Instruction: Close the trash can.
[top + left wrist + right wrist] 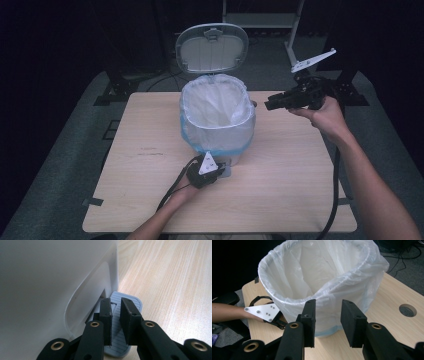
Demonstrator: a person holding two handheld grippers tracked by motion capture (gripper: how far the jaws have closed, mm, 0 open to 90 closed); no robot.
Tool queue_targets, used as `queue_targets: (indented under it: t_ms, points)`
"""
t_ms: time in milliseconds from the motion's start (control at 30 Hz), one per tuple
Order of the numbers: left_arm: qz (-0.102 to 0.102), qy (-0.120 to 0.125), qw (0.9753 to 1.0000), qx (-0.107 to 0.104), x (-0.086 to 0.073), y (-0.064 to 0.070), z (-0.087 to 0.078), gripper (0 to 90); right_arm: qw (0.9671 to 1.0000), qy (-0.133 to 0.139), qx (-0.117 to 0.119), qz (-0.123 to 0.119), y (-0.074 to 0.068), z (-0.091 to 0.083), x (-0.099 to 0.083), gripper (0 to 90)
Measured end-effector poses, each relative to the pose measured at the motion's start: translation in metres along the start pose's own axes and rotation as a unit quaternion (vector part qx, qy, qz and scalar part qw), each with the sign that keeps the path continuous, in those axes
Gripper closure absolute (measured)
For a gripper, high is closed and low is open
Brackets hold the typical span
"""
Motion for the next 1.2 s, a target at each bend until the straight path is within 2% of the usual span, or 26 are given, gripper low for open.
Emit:
queue_targets:
  t_ms: [333,733,867,933,1067,1133,1200]
  points:
    - [-0.004,0.002,1.0,0.001,0.0,-0.001,0.0,78.1,0.9999,0.005,-0.006,0.011,0.008,-0.002,-0.021,61.1]
    - [-0.013,0.006,0.9999,-0.005,0.001,0.001,-0.001,74.6,0.9993,0.012,-0.001,0.035,0.017,0.005,-0.053,59.9]
    - [-0.023,0.012,0.9996,-0.011,0.002,0.003,-0.004,72.5,0.9989,0.015,0.001,0.045,0.02,0.006,-0.064,59.4]
    - [-0.028,0.02,0.9992,-0.021,0.008,0.005,-0.009,71.8,0.9986,0.02,0.001,0.049,0.022,0.007,-0.07,58.9]
    - [-0.006,0.028,0.9993,-0.024,0.018,0.015,-0.019,70.0,0.9981,0.025,-0.003,0.056,0.024,0.006,-0.082,58.3]
    - [-0.008,0.037,0.9988,-0.031,0.021,0.019,-0.021,69.1,0.9977,0.029,-0.003,0.061,0.026,0.005,-0.089,58.2]
    - [-0.005,0.035,0.9988,-0.032,0.021,0.021,-0.024,67.8,0.9972,0.034,-0.005,0.067,0.028,0.004,-0.096,57.7]
Point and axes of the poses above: each handheld gripper's, and its own axes: z roughly forward along the jaws, x roughly out of its top, y roughly to its right, the point moved 10 cm from there along z, roughly forward along the jaws, and after that the axes turned 6 degrees about -y, right-handed, at the moved point
